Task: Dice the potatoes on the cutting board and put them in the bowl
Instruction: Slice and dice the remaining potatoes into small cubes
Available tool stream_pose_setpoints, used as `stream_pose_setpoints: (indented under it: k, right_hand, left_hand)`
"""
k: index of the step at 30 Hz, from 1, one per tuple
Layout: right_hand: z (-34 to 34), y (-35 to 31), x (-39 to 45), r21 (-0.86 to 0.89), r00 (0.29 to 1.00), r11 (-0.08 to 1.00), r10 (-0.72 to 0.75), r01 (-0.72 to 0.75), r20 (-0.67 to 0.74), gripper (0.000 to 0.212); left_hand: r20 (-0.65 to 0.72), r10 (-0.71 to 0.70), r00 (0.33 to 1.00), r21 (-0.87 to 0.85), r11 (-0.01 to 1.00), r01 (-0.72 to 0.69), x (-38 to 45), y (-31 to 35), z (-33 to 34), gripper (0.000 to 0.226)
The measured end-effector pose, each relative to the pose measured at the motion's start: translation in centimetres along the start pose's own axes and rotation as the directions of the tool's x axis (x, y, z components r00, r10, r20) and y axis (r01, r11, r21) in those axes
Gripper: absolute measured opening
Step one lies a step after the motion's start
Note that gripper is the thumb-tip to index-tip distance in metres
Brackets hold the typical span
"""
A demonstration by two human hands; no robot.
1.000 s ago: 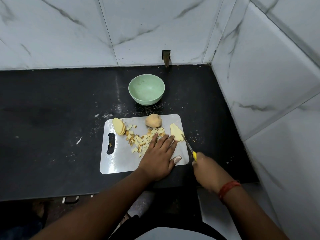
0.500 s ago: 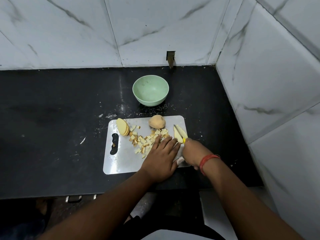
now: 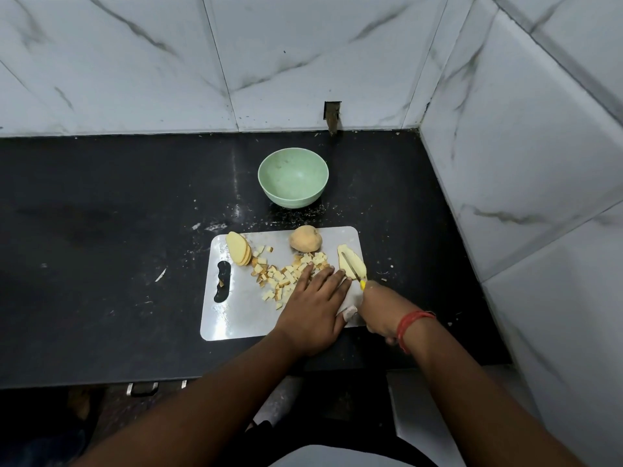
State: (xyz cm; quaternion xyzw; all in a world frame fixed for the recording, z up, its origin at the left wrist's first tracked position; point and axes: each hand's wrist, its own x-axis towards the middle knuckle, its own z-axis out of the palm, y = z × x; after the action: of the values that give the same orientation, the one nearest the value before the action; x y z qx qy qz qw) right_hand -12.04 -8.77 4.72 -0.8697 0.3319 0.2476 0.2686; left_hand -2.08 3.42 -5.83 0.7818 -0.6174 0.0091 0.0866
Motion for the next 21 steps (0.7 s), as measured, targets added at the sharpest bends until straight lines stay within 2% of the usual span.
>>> stream_pose_setpoints:
  k: [5,8,10,14,18,21]
  right_hand:
    - [1.1,0.9,0.0,0.012,0.985,0.987,0.161,-0.162,0.069,0.025]
    - [1.3,1.3,-0.7,0.036,0.995,0.996,0.086,-0.088,0.041,0.012]
    - [1.4,1.8,-1.3,0.042,0.999,0.998,0.045,-0.046,0.021,0.014]
    - [2.5,3.1,-1.9,0.087,0.998,0.994,0.062,-0.064,0.028,0.027]
    - [3.1,3.8,-2.9,0.069,0.997,0.995,0.062,-0.065,0.046,0.007]
    - [3.5,4.1,-3.3,0.061,0.997,0.996,0.069,-0.072,0.043,0.008]
  left_hand:
    - [0.007,-0.001,1.0,0.002,1.0,0.001,0.0,0.0,-0.1,0.066]
    - [0.011,-0.004,1.0,0.002,1.0,0.004,0.0,0.0,-0.2,0.069]
    - [0.007,-0.004,1.0,0.007,1.0,0.004,0.0,0.1,-0.1,0.068]
    - [-0.006,-0.005,1.0,0.016,1.0,0.005,-0.1,0.1,0.0,0.065]
    - [0.0,-0.007,1.0,0.019,1.0,0.007,0.0,0.2,-0.2,0.065]
    - [0.019,-0.012,1.0,0.022,1.0,0.011,0.0,0.2,-0.3,0.067]
